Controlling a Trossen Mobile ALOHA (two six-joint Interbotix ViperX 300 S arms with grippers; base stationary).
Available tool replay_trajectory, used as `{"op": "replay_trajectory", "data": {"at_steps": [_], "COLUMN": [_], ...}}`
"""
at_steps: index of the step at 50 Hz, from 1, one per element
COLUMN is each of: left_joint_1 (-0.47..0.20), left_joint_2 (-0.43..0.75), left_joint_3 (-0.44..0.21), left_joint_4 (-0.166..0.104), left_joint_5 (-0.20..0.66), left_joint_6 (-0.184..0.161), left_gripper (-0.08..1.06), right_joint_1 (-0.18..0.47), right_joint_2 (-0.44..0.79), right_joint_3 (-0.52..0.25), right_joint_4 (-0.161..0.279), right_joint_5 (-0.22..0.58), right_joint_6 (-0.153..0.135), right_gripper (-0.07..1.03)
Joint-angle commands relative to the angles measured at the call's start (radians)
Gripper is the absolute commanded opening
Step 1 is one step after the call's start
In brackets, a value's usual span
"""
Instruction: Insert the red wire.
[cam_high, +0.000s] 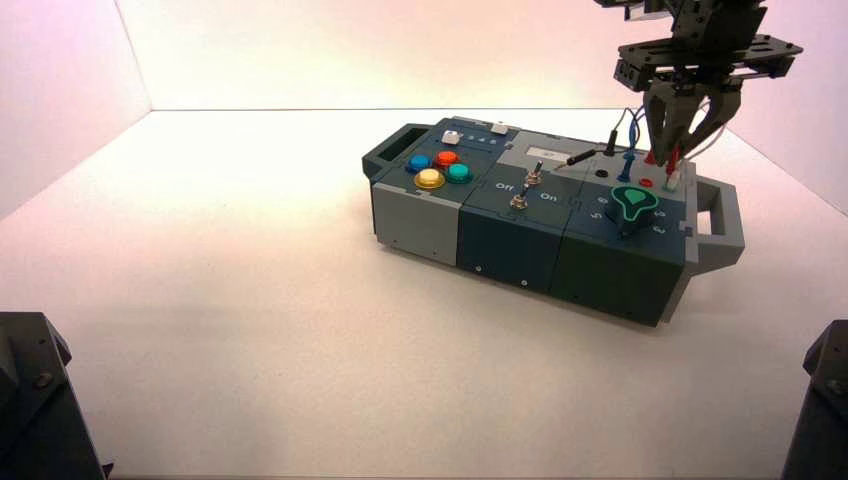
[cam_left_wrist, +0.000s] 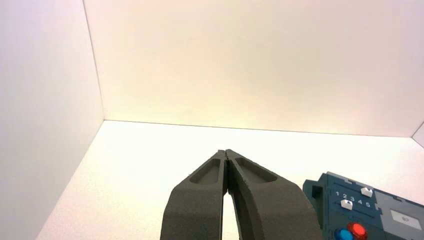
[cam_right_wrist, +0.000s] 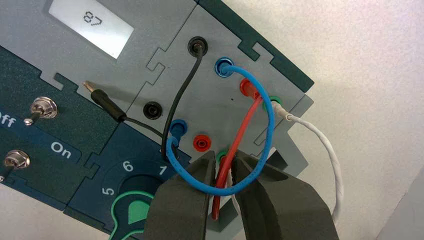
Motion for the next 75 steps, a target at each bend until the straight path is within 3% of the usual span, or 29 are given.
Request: {"op": "replay_trajectory", "data": {"at_steps": [1, 37, 45, 75], "left_joint_1": [0.006, 0.006, 0.006, 0.006], "left_joint_2": [0.006, 0.003, 0.002, -0.002], "left_joint_3": [-0.028, -0.026, -0.026, -0.026], "left_joint_4": [0.002, 0.002, 0.002, 0.002], "left_joint_5": [-0.012, -0.012, -0.012, -0.014], "left_joint_6": [0.003, 0.003, 0.003, 0.003], "left_gripper": [-0.03, -0.03, -0.03, -0.03], "right_joint_1": [-0.006, -0.006, -0.005, -0.006], "right_joint_2": [-0.026, -0.026, -0.029, -0.069], "right_joint_3": [-0.015, 0.009, 0.012, -0.008], "right_joint_4": [-0.005, -0.009, -0.018, -0.029], "right_joint_5": [0.002, 0.005, 0.003, 0.005], "right_joint_6": [-0.002, 0.0, 0.0, 0.015], "right_gripper": [0.19, 0.1, -0.02, -0.02]}}
